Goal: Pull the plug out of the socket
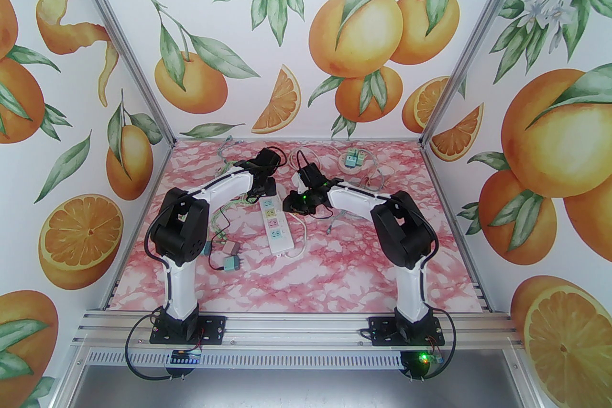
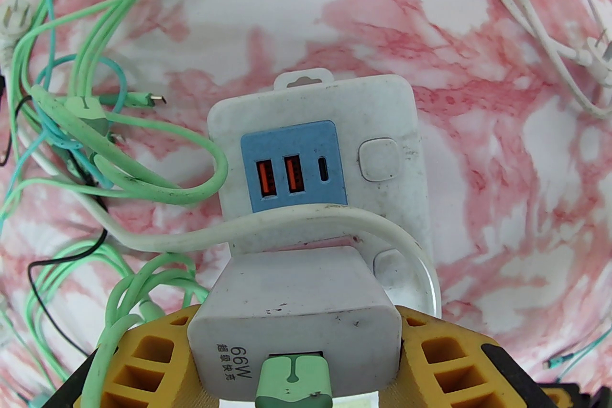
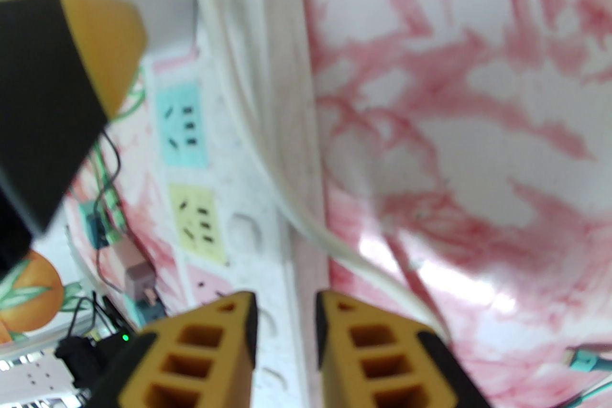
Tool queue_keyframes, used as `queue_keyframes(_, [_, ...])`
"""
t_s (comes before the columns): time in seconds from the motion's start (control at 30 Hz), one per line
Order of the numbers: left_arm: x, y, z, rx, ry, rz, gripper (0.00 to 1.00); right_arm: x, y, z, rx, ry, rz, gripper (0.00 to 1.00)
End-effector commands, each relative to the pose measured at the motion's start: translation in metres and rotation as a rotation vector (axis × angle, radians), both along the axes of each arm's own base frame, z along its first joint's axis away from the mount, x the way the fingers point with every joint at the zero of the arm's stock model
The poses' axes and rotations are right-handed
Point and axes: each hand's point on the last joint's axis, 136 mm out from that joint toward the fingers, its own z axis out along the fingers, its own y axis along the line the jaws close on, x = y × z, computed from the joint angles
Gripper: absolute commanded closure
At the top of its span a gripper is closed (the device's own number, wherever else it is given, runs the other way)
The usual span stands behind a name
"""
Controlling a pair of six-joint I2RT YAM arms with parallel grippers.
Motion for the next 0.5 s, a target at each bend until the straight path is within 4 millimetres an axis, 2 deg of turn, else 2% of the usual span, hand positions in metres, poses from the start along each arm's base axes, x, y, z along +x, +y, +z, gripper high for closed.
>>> queue_keyframes(0.0, [0.001, -0.021, -0.006, -0.025, 0.015, -0.092, 0.63, 0.014, 0.001, -0.002, 0.031, 0.003, -0.011, 0.73])
queue_keyframes(0.13, [-0.001, -0.029, -0.003, -0.04, 0.013, -0.13, 0.63, 0.015, 0.007, -0.002, 0.059, 0.015, 0.001, 0.73])
queue_keyframes(0.37, [-0.01, -0.025, 0.002, -0.03, 0.021, -0.164, 0.64, 0.009, 0.006, -0.013, 0.052, 0.024, 0.004, 0.71])
queue_keyframes(0.47, [-0.016, -0.022, 0.004, -0.015, 0.028, -0.193, 0.65, 0.013, 0.004, -0.012, 0.069, 0.023, -0.007, 0.71])
